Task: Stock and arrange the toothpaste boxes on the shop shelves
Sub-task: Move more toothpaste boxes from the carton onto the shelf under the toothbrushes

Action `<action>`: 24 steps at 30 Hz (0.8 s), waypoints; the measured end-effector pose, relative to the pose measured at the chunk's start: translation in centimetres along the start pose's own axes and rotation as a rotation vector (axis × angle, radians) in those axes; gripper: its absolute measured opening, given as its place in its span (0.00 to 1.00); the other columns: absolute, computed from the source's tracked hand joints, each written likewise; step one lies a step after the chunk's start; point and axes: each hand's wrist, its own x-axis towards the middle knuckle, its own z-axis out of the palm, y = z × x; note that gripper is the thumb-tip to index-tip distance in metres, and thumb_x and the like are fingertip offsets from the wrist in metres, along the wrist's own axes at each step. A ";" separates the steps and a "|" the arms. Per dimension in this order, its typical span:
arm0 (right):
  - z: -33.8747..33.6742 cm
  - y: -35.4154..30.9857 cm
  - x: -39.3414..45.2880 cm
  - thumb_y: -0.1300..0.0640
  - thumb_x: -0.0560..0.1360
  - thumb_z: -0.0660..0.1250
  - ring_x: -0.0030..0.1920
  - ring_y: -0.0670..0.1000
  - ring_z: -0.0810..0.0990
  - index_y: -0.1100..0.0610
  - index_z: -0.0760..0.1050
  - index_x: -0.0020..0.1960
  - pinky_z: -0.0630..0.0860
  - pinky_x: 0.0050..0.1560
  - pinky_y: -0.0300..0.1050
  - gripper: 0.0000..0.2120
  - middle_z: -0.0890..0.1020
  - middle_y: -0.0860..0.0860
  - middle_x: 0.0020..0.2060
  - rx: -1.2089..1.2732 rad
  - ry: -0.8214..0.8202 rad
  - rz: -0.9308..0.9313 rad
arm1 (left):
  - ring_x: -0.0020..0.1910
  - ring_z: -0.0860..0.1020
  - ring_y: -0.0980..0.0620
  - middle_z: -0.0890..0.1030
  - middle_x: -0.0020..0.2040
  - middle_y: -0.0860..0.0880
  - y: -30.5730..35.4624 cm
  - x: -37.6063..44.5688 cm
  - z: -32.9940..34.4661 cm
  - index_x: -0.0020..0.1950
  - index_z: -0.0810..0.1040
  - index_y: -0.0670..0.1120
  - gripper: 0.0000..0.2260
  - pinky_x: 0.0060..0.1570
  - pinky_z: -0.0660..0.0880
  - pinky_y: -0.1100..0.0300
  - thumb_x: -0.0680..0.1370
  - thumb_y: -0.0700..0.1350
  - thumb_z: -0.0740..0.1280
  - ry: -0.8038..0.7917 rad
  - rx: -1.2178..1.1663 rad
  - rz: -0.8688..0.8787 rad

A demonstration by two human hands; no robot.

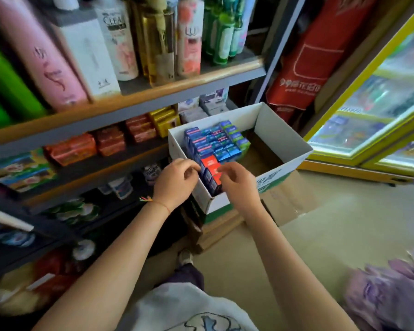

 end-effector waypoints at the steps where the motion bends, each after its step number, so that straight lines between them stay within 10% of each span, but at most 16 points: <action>1: -0.4 0.0 1.6 0.61 0.76 0.62 0.39 0.50 0.78 0.51 0.78 0.50 0.75 0.40 0.46 0.09 0.81 0.49 0.39 -0.028 -0.007 0.009 | 0.45 0.77 0.51 0.78 0.48 0.51 0.1 1.7 0.5 0.49 0.82 0.49 0.06 0.48 0.73 0.56 0.77 0.42 0.66 0.008 -0.004 -0.011; 13: -3.6 4.8 16.7 0.54 0.76 0.68 0.58 0.59 0.72 0.60 0.71 0.62 0.66 0.46 0.47 0.18 0.72 0.58 0.57 -0.445 0.086 0.056 | 0.51 0.78 0.42 0.82 0.50 0.47 1.6 13.8 7.8 0.47 0.84 0.45 0.12 0.55 0.70 0.52 0.70 0.45 0.63 -0.052 0.305 0.097; 24: -6.2 8.0 22.9 0.34 0.76 0.63 0.54 0.57 0.81 0.57 0.65 0.60 0.69 0.40 0.46 0.27 0.78 0.55 0.55 -0.780 -0.393 -0.061 | 0.63 0.72 0.46 0.76 0.61 0.47 5.2 13.9 14.6 0.63 0.79 0.46 0.16 0.66 0.64 0.51 0.78 0.50 0.63 -0.174 0.688 -0.131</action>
